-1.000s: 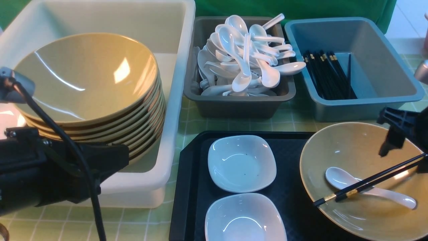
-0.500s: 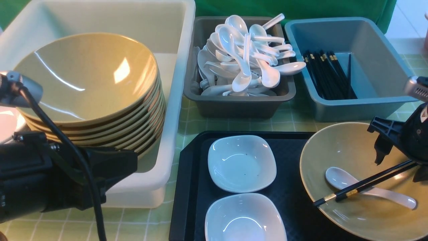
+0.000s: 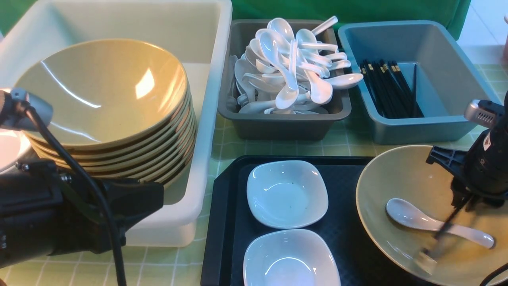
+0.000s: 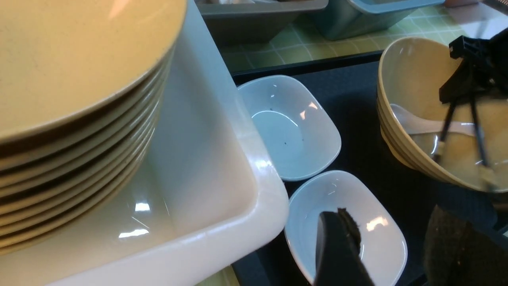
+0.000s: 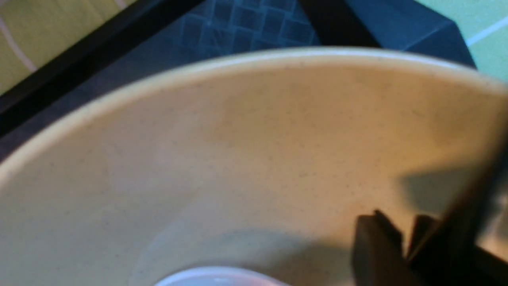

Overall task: On green table put chopsticks spoon bowls plates into blue grey white boxes.
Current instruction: 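Move the grippers toward the tableware on the black tray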

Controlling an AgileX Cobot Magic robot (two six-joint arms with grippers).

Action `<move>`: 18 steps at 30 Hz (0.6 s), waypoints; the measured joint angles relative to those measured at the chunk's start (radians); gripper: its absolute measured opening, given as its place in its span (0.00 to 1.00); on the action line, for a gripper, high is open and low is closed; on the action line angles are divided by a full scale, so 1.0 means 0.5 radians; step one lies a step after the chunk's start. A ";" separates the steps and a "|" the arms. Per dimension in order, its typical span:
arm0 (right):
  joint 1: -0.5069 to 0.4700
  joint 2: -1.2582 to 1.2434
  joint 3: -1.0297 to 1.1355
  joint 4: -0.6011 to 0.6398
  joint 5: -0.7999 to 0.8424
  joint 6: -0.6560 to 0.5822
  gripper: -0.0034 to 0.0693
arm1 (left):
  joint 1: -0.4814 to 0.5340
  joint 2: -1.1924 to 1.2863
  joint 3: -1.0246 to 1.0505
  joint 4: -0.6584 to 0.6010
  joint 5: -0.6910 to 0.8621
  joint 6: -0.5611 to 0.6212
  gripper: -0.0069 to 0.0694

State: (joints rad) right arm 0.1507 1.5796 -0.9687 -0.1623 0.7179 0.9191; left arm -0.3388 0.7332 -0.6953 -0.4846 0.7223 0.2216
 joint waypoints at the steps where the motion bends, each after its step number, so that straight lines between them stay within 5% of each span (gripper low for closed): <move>1: 0.000 -0.008 -0.001 0.000 0.011 -0.010 0.13 | 0.000 0.000 0.000 0.000 0.004 0.000 0.45; 18: -0.016 -0.046 -0.173 0.112 0.104 -0.271 0.12 | 0.000 0.000 0.000 -0.002 0.005 0.000 0.45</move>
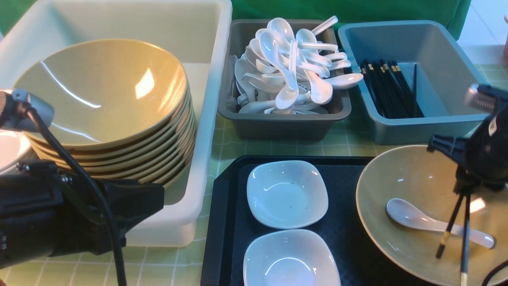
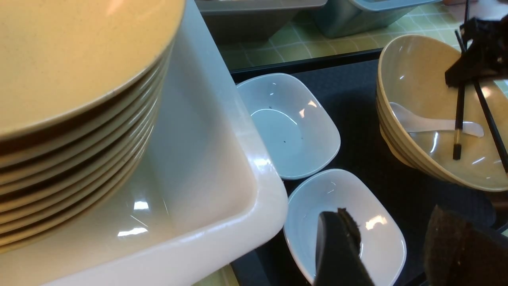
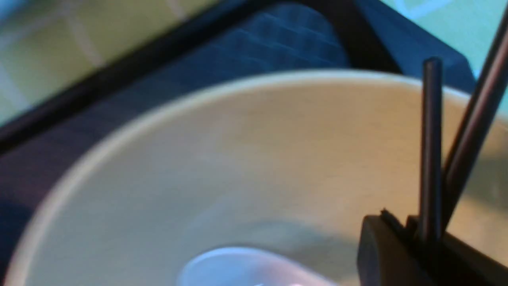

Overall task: On green table put chopsticks spoon bowls plates into blue grey white boxes.
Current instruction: 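Move the grippers toward the tableware on the black tray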

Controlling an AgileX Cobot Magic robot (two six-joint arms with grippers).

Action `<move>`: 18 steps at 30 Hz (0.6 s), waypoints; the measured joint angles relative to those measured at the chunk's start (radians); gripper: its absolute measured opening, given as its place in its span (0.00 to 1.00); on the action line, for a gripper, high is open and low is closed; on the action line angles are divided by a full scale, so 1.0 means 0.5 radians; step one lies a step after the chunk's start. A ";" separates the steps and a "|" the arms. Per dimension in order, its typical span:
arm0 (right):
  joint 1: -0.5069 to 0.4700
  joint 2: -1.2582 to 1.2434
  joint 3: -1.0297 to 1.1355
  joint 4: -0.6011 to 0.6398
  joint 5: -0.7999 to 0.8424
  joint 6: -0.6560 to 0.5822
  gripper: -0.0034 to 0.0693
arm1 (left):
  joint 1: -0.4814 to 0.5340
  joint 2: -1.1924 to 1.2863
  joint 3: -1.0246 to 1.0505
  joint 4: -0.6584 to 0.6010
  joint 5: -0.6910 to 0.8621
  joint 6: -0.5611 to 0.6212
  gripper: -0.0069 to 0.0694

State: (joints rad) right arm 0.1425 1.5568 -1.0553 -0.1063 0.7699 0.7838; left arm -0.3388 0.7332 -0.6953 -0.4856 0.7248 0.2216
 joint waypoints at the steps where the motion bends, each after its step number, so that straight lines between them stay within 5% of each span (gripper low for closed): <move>1: -0.029 0.000 -0.060 0.072 0.042 -0.058 0.12 | 0.000 0.000 0.000 0.000 0.000 0.000 0.45; 18: -0.228 0.099 -0.224 0.379 0.280 -0.431 0.12 | 0.000 0.000 0.000 -0.006 0.000 0.000 0.45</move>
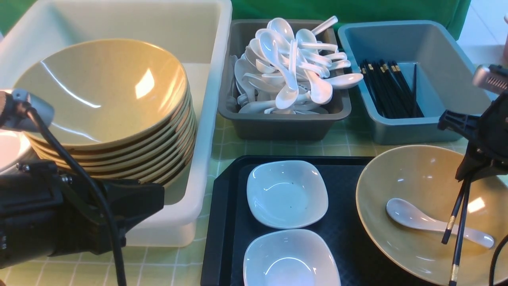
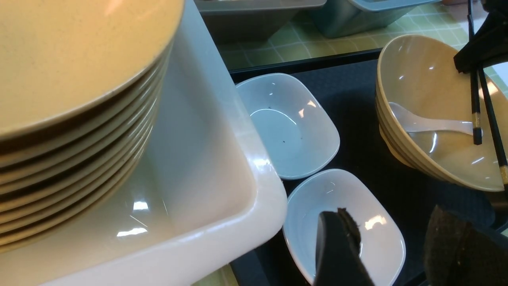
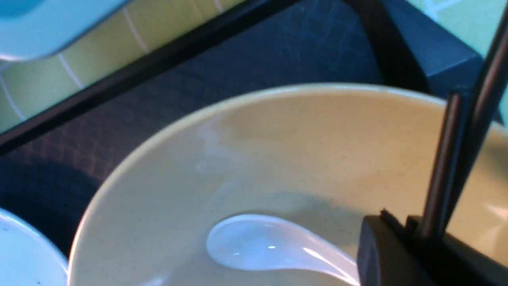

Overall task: On green table put chopsticks spoon bowls plates into blue grey white boxes.
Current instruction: 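Move the grippers toward the tableware on the black tray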

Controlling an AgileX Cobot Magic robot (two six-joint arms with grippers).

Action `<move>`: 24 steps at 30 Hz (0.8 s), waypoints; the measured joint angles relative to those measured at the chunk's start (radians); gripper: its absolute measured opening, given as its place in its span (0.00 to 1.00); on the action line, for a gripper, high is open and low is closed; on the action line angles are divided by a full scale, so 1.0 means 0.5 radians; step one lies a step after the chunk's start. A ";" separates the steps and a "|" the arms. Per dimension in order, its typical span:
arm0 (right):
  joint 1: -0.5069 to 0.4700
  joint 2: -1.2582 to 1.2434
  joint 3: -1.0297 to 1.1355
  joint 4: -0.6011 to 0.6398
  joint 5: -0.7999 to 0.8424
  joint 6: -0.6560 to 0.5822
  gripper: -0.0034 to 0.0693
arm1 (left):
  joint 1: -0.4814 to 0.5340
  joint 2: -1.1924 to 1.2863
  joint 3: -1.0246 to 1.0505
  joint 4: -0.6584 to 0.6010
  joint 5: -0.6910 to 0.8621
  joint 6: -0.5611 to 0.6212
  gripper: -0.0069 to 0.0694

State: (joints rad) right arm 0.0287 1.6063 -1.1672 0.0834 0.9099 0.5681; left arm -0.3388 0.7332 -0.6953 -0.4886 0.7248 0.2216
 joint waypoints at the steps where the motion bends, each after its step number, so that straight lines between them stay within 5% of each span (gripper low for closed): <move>1: 0.002 0.029 0.000 0.002 -0.010 -0.010 0.12 | 0.000 0.000 0.000 -0.002 0.000 0.000 0.45; 12: 0.023 0.207 0.000 0.004 -0.018 -0.039 0.14 | 0.000 0.000 0.000 -0.010 0.016 0.000 0.45; 24: 0.023 0.136 0.000 0.004 0.067 -0.143 0.51 | 0.000 0.000 0.000 -0.012 0.042 0.000 0.45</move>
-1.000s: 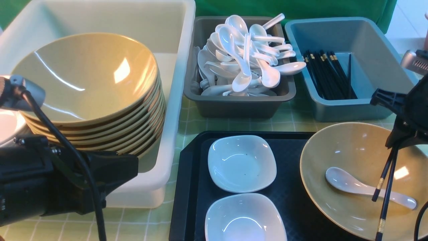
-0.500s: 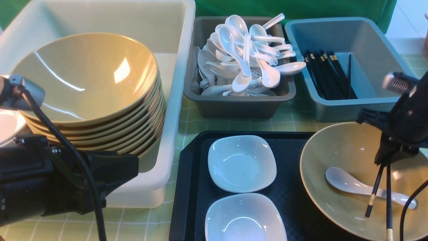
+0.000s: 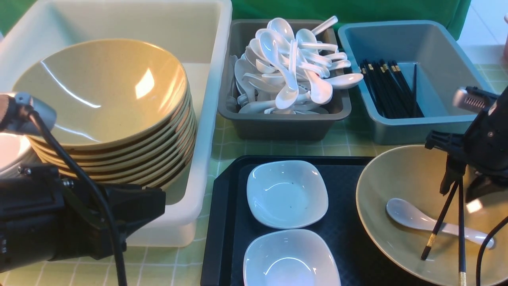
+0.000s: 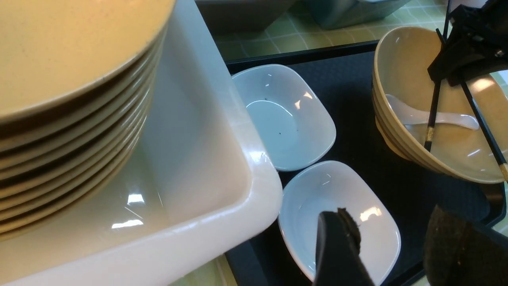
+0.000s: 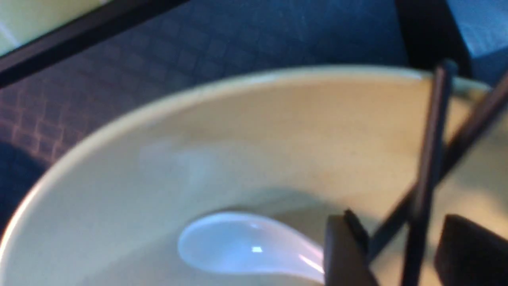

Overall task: On green table put chopsticks spoon bowls plates into blue grey white boxes.
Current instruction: 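Move the grippers toward the tableware on the black tray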

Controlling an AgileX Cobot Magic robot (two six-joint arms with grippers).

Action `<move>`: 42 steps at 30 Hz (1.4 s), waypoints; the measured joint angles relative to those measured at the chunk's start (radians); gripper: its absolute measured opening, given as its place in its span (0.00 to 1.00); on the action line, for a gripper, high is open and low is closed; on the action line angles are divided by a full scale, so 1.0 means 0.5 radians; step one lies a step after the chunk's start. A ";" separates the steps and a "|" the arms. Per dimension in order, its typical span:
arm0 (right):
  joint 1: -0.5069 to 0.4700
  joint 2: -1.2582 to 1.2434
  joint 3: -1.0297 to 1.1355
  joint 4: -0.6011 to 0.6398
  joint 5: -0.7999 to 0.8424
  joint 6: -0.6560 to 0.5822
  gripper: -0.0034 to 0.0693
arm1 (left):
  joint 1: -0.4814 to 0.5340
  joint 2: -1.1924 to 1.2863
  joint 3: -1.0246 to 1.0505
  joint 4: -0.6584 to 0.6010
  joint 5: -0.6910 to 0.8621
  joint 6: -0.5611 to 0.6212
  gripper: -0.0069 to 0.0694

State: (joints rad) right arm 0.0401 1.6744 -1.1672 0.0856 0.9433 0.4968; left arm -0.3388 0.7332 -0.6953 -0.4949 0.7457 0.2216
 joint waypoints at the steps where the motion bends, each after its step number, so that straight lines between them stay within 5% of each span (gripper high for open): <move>1: 0.000 -0.025 0.000 0.000 0.021 -0.021 0.54 | 0.000 0.000 0.000 0.000 0.002 0.000 0.45; 11: 0.000 -0.122 -0.002 0.000 0.169 -0.074 0.51 | 0.000 0.000 0.000 -0.004 0.002 0.000 0.45; 22: 0.000 -0.122 -0.002 0.000 0.144 -0.112 0.12 | 0.000 0.000 0.000 -0.006 0.002 0.004 0.45; 42: 0.000 -0.267 0.080 -0.195 -0.125 0.430 0.11 | 0.000 0.000 0.000 -0.006 0.020 0.010 0.45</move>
State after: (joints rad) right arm 0.0401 1.5411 -1.1271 -0.0119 0.8806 0.7120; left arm -0.3388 0.7332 -0.6953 -0.4977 0.7557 0.2264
